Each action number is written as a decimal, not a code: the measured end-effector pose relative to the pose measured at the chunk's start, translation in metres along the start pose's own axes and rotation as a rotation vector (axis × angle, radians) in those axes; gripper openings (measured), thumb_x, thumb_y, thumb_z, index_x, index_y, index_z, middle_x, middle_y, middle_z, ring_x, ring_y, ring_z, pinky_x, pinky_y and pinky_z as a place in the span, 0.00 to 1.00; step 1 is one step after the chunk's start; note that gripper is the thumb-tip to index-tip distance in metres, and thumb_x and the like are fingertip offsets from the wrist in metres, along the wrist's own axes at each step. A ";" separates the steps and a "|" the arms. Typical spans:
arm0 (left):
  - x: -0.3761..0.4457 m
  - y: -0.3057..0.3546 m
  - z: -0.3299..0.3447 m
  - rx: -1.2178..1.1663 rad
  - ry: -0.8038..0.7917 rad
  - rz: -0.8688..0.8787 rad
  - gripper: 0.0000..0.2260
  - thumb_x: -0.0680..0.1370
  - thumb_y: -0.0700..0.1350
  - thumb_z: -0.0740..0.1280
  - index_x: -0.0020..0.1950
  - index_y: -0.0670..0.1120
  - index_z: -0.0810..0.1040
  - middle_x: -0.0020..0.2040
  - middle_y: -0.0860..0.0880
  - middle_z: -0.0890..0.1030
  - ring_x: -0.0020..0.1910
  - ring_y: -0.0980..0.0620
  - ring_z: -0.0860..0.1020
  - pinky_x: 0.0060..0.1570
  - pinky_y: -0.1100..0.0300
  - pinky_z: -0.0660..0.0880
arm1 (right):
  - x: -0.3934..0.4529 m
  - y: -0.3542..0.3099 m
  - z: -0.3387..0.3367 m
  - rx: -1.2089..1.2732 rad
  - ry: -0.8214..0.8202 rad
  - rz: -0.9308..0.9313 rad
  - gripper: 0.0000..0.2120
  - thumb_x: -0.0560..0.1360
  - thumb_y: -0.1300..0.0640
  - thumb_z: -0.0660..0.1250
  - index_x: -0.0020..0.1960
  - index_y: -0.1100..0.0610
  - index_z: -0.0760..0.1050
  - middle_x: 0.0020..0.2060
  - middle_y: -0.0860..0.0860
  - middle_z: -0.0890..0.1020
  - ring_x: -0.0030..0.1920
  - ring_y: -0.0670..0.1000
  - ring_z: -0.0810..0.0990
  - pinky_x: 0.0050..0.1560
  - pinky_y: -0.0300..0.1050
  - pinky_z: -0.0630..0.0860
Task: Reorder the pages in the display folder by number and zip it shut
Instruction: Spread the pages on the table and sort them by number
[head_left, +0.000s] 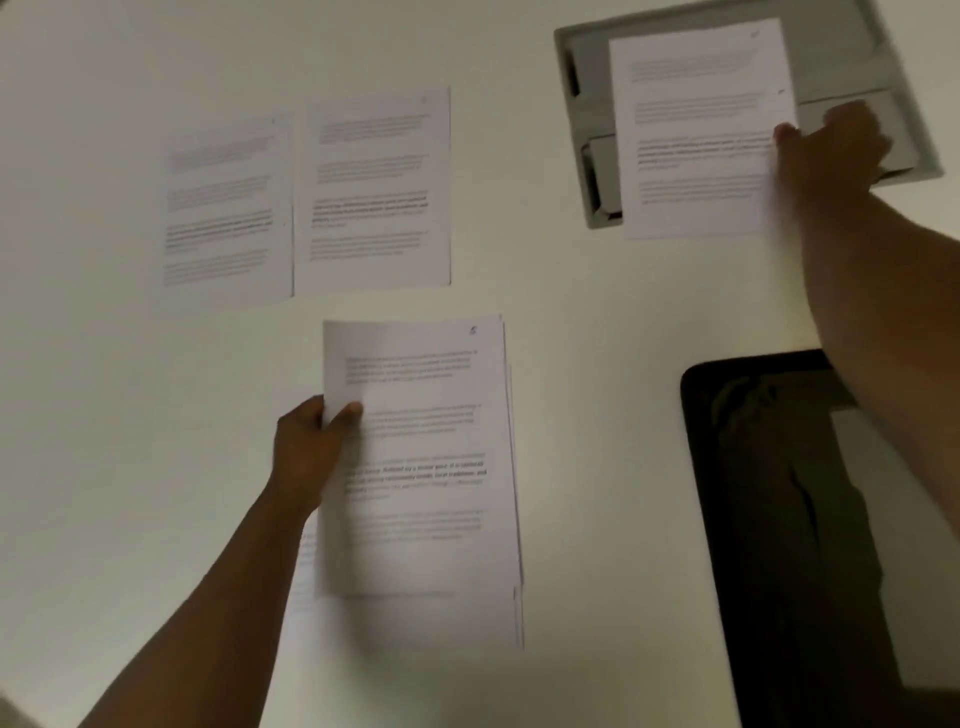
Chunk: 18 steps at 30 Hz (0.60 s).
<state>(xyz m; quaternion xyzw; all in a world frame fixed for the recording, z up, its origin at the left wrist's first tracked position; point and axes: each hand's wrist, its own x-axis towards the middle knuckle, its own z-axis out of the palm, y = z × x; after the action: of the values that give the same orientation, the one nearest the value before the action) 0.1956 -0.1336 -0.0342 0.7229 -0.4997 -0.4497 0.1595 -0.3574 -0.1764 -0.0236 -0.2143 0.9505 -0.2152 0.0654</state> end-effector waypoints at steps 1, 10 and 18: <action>-0.002 0.001 -0.001 -0.011 -0.010 0.001 0.08 0.77 0.49 0.70 0.53 0.48 0.80 0.46 0.52 0.82 0.43 0.54 0.81 0.39 0.61 0.76 | -0.012 -0.003 -0.002 0.027 0.030 -0.017 0.25 0.78 0.43 0.61 0.69 0.56 0.67 0.68 0.54 0.71 0.70 0.56 0.66 0.68 0.51 0.63; -0.008 -0.001 -0.006 -0.105 -0.063 -0.019 0.11 0.77 0.45 0.70 0.59 0.47 0.79 0.51 0.50 0.83 0.46 0.52 0.82 0.40 0.59 0.79 | -0.261 -0.014 0.019 0.465 -0.174 -0.349 0.12 0.76 0.53 0.65 0.52 0.61 0.78 0.45 0.56 0.82 0.40 0.48 0.76 0.41 0.28 0.64; -0.033 -0.012 -0.023 -0.421 -0.122 -0.232 0.12 0.74 0.42 0.74 0.57 0.45 0.80 0.50 0.44 0.84 0.45 0.44 0.84 0.45 0.45 0.82 | -0.399 0.021 0.019 0.417 -0.671 -0.075 0.18 0.72 0.48 0.74 0.56 0.55 0.75 0.43 0.45 0.80 0.41 0.45 0.79 0.45 0.36 0.74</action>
<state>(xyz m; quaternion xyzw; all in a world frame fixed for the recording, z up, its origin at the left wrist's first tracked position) 0.2182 -0.1048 -0.0132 0.6976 -0.3173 -0.6022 0.2236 -0.0022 0.0078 -0.0367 -0.2893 0.8037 -0.3242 0.4065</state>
